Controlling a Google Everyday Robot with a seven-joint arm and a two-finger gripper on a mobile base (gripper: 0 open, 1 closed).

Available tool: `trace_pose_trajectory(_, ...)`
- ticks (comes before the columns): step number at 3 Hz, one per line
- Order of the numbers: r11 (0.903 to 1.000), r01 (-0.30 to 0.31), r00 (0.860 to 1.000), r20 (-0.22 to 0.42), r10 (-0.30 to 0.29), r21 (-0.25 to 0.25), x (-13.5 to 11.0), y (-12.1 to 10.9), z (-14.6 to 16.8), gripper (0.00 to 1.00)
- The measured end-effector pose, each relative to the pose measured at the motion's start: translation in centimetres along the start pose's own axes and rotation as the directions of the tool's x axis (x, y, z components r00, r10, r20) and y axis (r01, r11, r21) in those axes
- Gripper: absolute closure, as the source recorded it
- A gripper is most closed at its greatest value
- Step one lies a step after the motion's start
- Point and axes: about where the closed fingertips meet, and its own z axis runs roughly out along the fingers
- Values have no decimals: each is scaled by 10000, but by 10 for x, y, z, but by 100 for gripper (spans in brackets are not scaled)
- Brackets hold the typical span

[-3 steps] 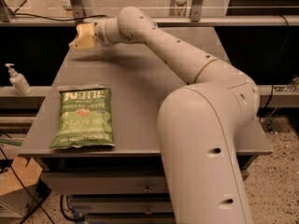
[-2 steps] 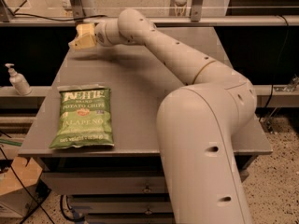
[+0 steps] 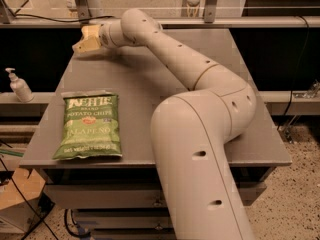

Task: Move sponge near green jalapeno chip bag

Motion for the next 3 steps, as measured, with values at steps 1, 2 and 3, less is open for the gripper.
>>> trace_pose_trajectory(1,10000,-71,9999,76,70,64,-3,-4,2,0)
trace_pose_trajectory(2,9998,-199,9996,190,198,85,-5,-7,5,16)
trace_pose_trajectory(3,9995,-295,9994,159,294,59,-2,-8,8,40)
